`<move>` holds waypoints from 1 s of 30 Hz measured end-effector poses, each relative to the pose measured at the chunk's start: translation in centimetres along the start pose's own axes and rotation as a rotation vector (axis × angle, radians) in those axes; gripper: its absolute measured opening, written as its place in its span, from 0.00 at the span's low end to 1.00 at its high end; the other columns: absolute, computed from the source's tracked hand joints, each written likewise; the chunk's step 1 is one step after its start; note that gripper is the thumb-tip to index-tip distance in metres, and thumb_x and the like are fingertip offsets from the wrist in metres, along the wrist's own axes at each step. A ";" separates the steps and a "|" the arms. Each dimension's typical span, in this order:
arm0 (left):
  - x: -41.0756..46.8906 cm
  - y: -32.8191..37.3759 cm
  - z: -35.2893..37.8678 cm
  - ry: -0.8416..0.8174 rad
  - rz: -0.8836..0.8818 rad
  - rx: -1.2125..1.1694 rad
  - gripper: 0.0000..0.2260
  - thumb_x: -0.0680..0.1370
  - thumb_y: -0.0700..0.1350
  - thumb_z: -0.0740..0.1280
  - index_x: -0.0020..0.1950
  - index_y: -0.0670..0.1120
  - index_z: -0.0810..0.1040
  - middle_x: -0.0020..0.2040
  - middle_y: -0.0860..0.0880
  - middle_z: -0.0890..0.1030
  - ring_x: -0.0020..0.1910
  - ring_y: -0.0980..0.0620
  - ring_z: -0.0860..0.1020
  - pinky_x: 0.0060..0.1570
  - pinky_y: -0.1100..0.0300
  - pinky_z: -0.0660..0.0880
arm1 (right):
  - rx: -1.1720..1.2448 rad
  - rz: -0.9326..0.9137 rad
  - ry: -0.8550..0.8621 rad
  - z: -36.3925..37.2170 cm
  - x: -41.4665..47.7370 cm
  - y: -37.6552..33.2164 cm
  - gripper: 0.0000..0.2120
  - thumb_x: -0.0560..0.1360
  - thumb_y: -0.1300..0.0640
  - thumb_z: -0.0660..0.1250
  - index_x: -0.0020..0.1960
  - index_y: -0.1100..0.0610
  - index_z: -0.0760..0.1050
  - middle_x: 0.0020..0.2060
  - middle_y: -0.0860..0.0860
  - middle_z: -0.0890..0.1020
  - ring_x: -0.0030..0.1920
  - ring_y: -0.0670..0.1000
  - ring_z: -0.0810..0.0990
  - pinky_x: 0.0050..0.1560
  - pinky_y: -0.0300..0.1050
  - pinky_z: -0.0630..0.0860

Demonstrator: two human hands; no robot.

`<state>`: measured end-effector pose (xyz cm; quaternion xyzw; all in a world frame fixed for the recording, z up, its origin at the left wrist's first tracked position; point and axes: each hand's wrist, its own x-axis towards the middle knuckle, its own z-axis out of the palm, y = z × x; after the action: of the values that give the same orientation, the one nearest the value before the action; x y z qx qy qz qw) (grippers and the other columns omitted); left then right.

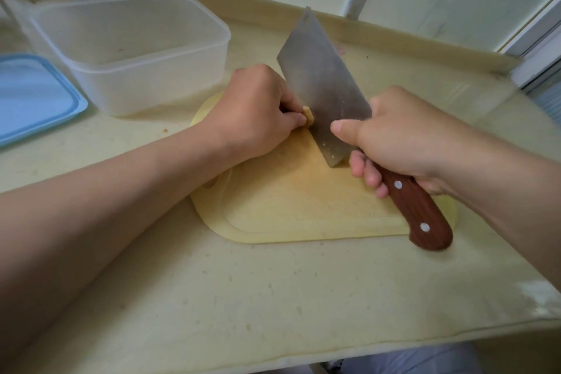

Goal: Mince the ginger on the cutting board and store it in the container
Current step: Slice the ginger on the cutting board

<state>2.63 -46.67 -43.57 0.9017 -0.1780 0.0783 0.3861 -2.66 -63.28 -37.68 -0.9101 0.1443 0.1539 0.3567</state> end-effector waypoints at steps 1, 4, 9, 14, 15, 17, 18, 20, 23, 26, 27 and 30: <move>0.0 -0.1 0.0 -0.001 -0.007 -0.002 0.04 0.76 0.45 0.74 0.49 0.48 0.88 0.44 0.57 0.85 0.41 0.61 0.79 0.44 0.77 0.71 | 0.010 -0.014 0.018 0.0 -0.5 0.7 0.19 0.85 0.53 0.64 0.41 0.65 0.73 0.17 0.52 0.73 0.16 0.49 0.69 0.20 0.40 0.71; 0.2 -0.2 0.2 -0.013 -0.016 -0.023 0.04 0.76 0.44 0.74 0.50 0.47 0.88 0.44 0.58 0.84 0.39 0.65 0.76 0.44 0.80 0.69 | 0.049 -0.063 0.071 0.0 -1.6 2.4 0.17 0.85 0.53 0.64 0.44 0.64 0.74 0.19 0.53 0.75 0.18 0.50 0.71 0.22 0.42 0.73; 0.1 -0.1 0.2 -0.009 -0.015 -0.015 0.04 0.77 0.44 0.74 0.50 0.48 0.88 0.45 0.54 0.85 0.41 0.61 0.77 0.44 0.80 0.69 | 0.067 -0.087 0.092 0.0 -1.9 3.1 0.18 0.85 0.52 0.64 0.44 0.66 0.74 0.20 0.53 0.76 0.18 0.51 0.72 0.22 0.43 0.73; 0.0 -0.1 0.1 -0.015 -0.014 -0.006 0.04 0.77 0.44 0.74 0.50 0.48 0.88 0.46 0.54 0.86 0.44 0.61 0.79 0.46 0.79 0.69 | 0.084 -0.082 0.078 0.0 -1.7 2.8 0.17 0.85 0.53 0.64 0.43 0.64 0.73 0.19 0.52 0.75 0.18 0.50 0.70 0.21 0.42 0.72; 0.1 -0.1 0.1 -0.019 -0.014 -0.009 0.05 0.77 0.44 0.74 0.50 0.48 0.88 0.46 0.54 0.86 0.43 0.61 0.79 0.45 0.79 0.69 | 0.085 -0.083 0.076 0.0 -1.6 2.8 0.17 0.85 0.53 0.64 0.43 0.64 0.73 0.19 0.53 0.75 0.17 0.51 0.70 0.21 0.41 0.71; 0.1 -0.1 0.1 -0.026 -0.014 -0.012 0.05 0.77 0.44 0.73 0.51 0.49 0.87 0.45 0.55 0.85 0.42 0.62 0.78 0.45 0.80 0.70 | 0.073 -0.084 0.072 -0.1 -1.5 2.7 0.18 0.85 0.53 0.64 0.42 0.64 0.73 0.18 0.53 0.74 0.17 0.51 0.70 0.20 0.41 0.71; 0.1 -0.1 0.0 -0.028 -0.013 -0.012 0.05 0.77 0.44 0.73 0.51 0.49 0.87 0.45 0.55 0.85 0.42 0.62 0.78 0.45 0.80 0.70 | 0.064 -0.082 0.070 -0.2 -1.5 2.7 0.19 0.85 0.52 0.64 0.41 0.64 0.73 0.18 0.53 0.74 0.17 0.51 0.70 0.20 0.40 0.70; 0.1 -0.1 0.1 -0.027 -0.010 -0.010 0.05 0.77 0.44 0.73 0.51 0.48 0.88 0.46 0.54 0.86 0.43 0.61 0.79 0.46 0.79 0.70 | 0.049 -0.073 0.061 -0.3 -1.4 2.7 0.22 0.85 0.52 0.65 0.38 0.66 0.74 0.17 0.55 0.73 0.17 0.52 0.70 0.20 0.40 0.70; -0.1 0.0 0.1 -0.025 -0.009 -0.003 0.05 0.77 0.44 0.73 0.50 0.48 0.88 0.46 0.54 0.86 0.45 0.61 0.80 0.46 0.78 0.70 | 0.049 -0.053 0.044 -0.6 -1.4 2.8 0.25 0.84 0.51 0.65 0.35 0.68 0.74 0.18 0.57 0.73 0.17 0.53 0.70 0.21 0.41 0.71; -0.2 0.2 0.2 -0.026 0.001 -0.002 0.05 0.77 0.44 0.73 0.51 0.48 0.88 0.46 0.54 0.86 0.46 0.60 0.80 0.49 0.77 0.71 | 0.068 -0.031 0.025 -0.9 -1.8 2.8 0.22 0.85 0.53 0.65 0.38 0.67 0.73 0.18 0.56 0.72 0.17 0.52 0.68 0.20 0.41 0.70; -0.2 0.2 0.2 -0.026 0.006 -0.002 0.05 0.77 0.43 0.73 0.51 0.48 0.88 0.46 0.54 0.86 0.46 0.60 0.80 0.50 0.75 0.72 | 0.077 -0.024 0.015 -0.9 -1.9 2.8 0.21 0.85 0.54 0.64 0.38 0.66 0.73 0.18 0.55 0.72 0.17 0.52 0.68 0.20 0.42 0.70; -0.3 0.3 0.2 -0.029 0.015 0.004 0.05 0.77 0.42 0.73 0.50 0.47 0.88 0.47 0.53 0.86 0.46 0.60 0.80 0.49 0.77 0.71 | 0.112 0.008 -0.010 -1.0 -2.1 2.9 0.17 0.85 0.54 0.64 0.41 0.64 0.71 0.18 0.53 0.72 0.17 0.50 0.67 0.20 0.41 0.69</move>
<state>2.29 -46.91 -43.59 0.9021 -0.1904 0.0685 0.3811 -5.48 -65.65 -37.92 -0.8874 0.1544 0.1514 0.4071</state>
